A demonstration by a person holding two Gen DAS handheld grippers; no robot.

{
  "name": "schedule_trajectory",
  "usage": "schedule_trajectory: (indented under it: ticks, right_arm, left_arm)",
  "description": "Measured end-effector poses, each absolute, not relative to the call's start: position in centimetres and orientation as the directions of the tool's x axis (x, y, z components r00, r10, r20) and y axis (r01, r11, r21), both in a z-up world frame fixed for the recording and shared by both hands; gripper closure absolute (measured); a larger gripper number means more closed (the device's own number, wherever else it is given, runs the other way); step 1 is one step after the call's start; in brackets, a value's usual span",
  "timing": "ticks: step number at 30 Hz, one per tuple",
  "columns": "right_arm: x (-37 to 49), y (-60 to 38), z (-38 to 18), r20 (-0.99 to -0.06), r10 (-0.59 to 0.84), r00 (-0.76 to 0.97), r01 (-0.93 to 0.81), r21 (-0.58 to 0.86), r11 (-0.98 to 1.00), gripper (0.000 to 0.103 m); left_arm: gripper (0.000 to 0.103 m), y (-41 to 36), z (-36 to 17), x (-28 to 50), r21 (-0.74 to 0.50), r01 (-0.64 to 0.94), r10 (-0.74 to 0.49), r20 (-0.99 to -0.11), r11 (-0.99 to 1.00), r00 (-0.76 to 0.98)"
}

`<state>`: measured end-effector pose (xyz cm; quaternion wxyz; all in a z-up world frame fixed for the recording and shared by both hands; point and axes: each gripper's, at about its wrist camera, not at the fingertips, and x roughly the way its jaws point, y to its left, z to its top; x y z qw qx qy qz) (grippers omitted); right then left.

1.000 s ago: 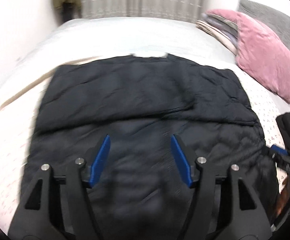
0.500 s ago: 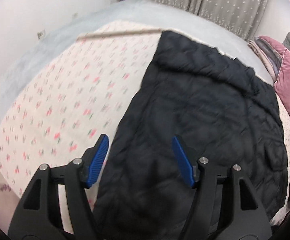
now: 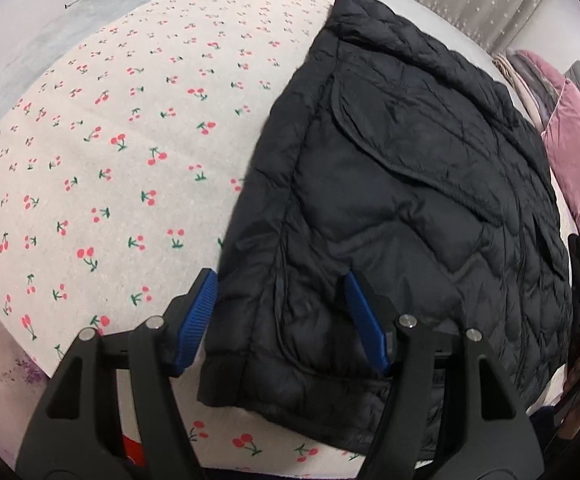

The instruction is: Fold large clothes

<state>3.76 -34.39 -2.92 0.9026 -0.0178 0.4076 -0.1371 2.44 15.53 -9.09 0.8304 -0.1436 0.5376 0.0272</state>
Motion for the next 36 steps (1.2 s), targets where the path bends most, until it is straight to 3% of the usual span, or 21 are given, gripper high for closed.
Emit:
schedule_trajectory:
  ticks: [9,15,20,26,30,33,36]
  right_arm:
    - [-0.6,-36.7,-6.7,-0.856,-0.121,0.502,0.277,0.027,0.961,0.021]
    - [-3.3,-37.5,-7.7,-0.870,-0.042,0.492,0.263,0.102,0.959,0.020]
    - [-5.0,-39.1,-7.9,-0.851,0.064,0.522,0.278,0.240,0.930,0.020]
    - [-6.7,-43.3,-8.2,-0.746,0.282,0.604,0.320,0.551,0.771,0.022]
    - [-7.2,-44.2,-8.8,-0.731,0.305,0.610,0.347,0.593,0.726,0.036]
    - [-7.2,-45.2,-8.9,-0.754,0.265,0.601,0.398,0.570,0.719,0.056]
    - [-8.3,-46.6,-7.8,-0.741,0.187,0.645,0.437,0.558,0.706,0.053]
  left_arm:
    - [0.036,14.5,-9.9,1.8,-0.156,-0.187,-0.057,-0.892,0.970,0.449]
    - [0.037,15.2,-9.9,1.4,-0.193,-0.194,-0.087,-0.887,0.962,0.453]
    - [0.046,14.7,-9.8,1.1,-0.205,-0.194,-0.099,-0.888,0.959,0.449]
    - [0.056,14.6,-10.0,1.2,-0.238,-0.204,-0.127,-0.887,0.950,0.445]
    - [0.071,14.6,-9.9,1.0,-0.272,-0.208,-0.153,-0.878,0.940,0.453]
    - [0.073,14.3,-9.6,0.6,-0.280,-0.210,-0.155,-0.870,0.937,0.469]
    - [0.067,14.2,-9.5,0.3,-0.265,-0.213,-0.141,-0.873,0.940,0.466]
